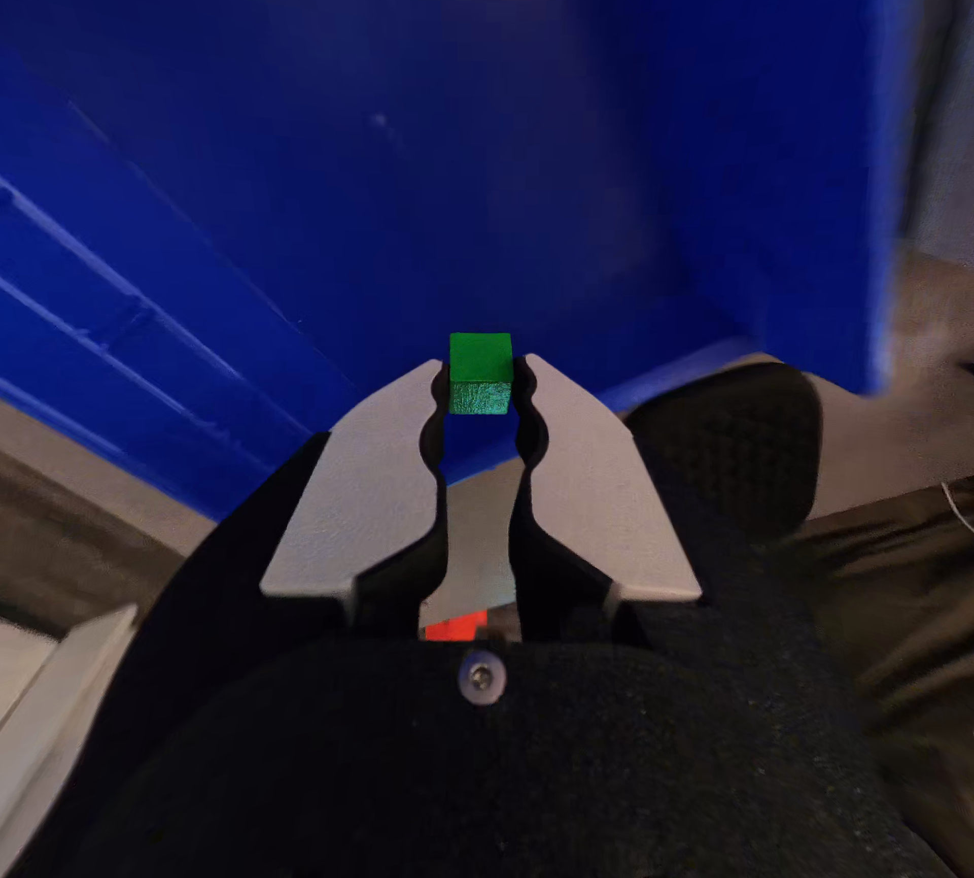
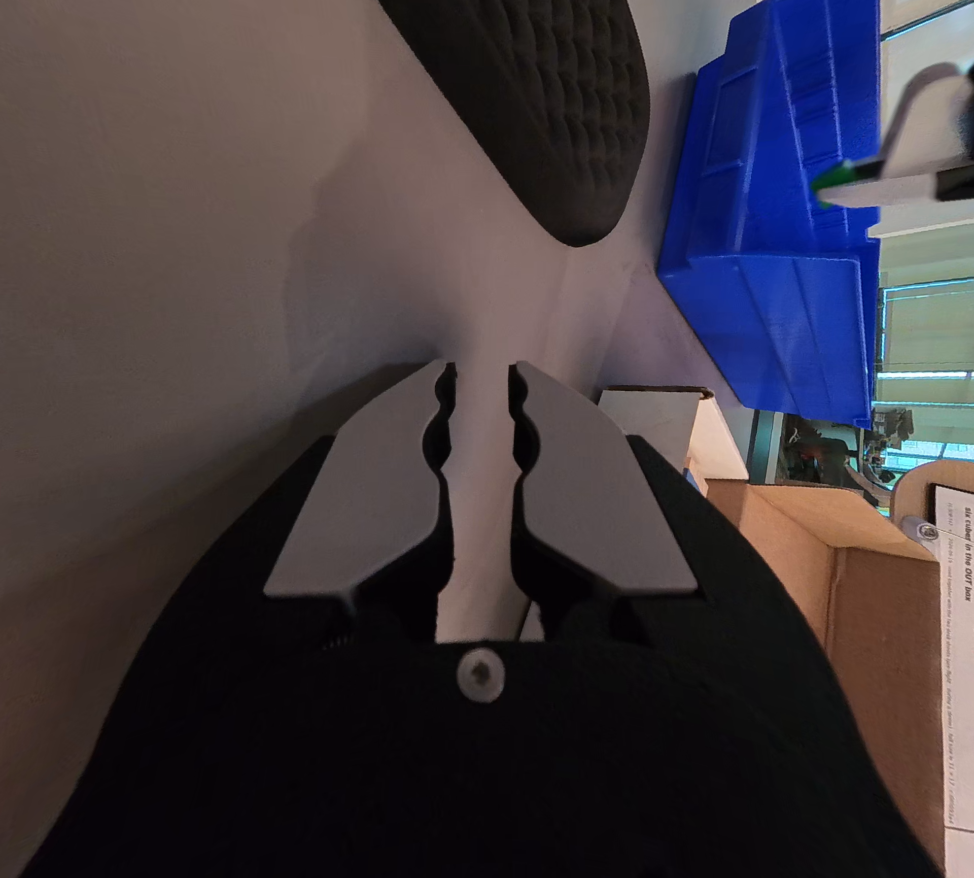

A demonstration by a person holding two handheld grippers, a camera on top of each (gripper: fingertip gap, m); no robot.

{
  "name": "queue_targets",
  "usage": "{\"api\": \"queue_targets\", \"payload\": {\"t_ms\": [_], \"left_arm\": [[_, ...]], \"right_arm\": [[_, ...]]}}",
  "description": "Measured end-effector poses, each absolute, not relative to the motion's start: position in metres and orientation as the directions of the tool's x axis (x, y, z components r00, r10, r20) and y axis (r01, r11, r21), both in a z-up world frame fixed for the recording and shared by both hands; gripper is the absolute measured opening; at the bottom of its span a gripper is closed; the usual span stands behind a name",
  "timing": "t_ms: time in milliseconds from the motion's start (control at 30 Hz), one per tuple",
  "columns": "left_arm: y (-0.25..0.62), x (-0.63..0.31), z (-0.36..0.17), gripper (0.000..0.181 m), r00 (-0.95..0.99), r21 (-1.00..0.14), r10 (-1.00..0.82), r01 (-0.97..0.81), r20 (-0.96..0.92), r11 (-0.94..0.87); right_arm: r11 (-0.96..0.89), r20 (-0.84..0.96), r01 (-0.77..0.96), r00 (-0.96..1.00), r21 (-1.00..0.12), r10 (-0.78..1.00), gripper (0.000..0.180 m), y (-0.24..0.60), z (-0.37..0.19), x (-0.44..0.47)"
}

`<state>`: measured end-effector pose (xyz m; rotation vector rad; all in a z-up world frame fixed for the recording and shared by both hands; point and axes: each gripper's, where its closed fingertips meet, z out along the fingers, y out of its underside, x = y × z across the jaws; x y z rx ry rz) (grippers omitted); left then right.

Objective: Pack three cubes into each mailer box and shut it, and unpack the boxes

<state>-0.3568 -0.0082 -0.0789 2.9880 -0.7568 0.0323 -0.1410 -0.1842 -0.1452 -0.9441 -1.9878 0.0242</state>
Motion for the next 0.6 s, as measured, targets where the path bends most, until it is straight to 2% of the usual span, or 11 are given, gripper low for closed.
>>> {"api": "queue_targets", "payload": {"t_ms": [167, 300, 367, 433, 600], "left_arm": [[-0.030, -0.282, -0.027, 0.023, 0.781, -0.251, -0.623, -0.593, 0.051, -0.765], [-0.044, -0.192, -0.016, 0.023, 0.567, -0.425, -0.820, -0.763, -0.077, -0.487], [-0.045, -0.152, -0.026, 0.023, 0.459, -0.439, -0.871, -0.828, -0.174, -0.349], [-0.052, -0.112, -0.044, 0.023, 0.333, -0.427, -0.926, -0.874, -0.179, -0.232], [-0.054, -0.063, -0.094, 0.023, 0.107, -0.271, -0.981, -0.961, -0.164, -0.060]], "right_arm": [[0.717, 0.730, 0.604, -0.306, -0.347, 0.611, 0.019, -0.185, -0.145, -0.141], [0.722, 0.736, 0.603, -0.309, -0.338, 0.602, 0.017, -0.185, -0.146, -0.142], [0.726, 0.744, 0.606, -0.311, -0.325, 0.592, 0.017, -0.185, -0.146, -0.142], [0.730, 0.747, 0.607, -0.315, -0.315, 0.585, 0.017, -0.185, -0.146, -0.141], [0.721, 0.732, 0.606, -0.313, -0.336, 0.605, 0.017, -0.185, -0.147, -0.139]]}}
